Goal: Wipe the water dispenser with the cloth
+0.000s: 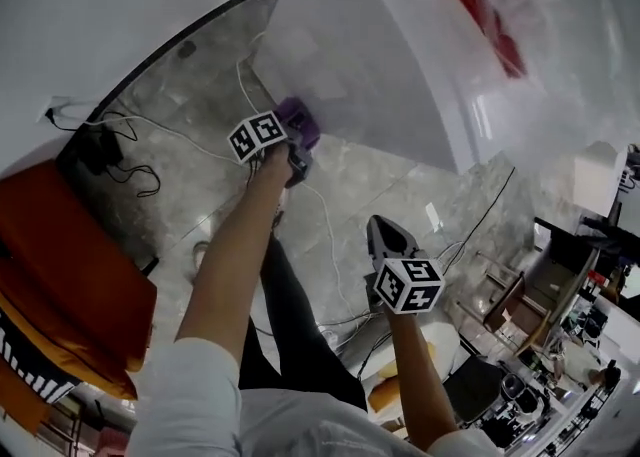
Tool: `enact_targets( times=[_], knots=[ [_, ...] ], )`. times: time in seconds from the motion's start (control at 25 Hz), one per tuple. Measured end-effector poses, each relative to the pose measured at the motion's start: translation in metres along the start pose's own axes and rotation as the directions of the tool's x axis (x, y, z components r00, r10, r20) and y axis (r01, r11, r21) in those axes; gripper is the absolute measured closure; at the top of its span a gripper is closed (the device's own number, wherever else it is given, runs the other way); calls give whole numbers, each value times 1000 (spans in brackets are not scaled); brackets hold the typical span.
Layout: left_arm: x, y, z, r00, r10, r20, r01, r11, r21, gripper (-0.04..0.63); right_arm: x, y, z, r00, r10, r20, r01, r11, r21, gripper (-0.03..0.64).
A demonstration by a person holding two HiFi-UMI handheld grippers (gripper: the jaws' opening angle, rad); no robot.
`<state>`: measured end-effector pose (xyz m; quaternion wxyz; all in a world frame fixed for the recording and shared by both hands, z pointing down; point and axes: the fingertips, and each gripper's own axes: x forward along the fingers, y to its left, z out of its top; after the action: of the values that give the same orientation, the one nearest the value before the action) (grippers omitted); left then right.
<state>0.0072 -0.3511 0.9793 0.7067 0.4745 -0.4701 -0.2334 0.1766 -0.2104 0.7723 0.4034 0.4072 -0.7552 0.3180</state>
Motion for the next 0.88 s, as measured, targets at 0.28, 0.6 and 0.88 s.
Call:
enact_targets(
  times=[0.28, 0.6, 0.88],
  knots=[
    [-21, -47, 38, 990, -138, 37, 134, 988, 79, 541, 15, 39, 17, 998, 57, -5, -57, 998, -18, 609],
    [-122, -229, 11, 893, -446, -68, 451, 878, 162, 541, -50, 95, 73, 993, 69, 97, -66, 997, -34, 609],
    [-240, -355, -46, 819, -550, -164, 574, 782, 243, 541, -161, 129, 125, 958, 47, 282, -53, 999, 12, 609]
  ],
)
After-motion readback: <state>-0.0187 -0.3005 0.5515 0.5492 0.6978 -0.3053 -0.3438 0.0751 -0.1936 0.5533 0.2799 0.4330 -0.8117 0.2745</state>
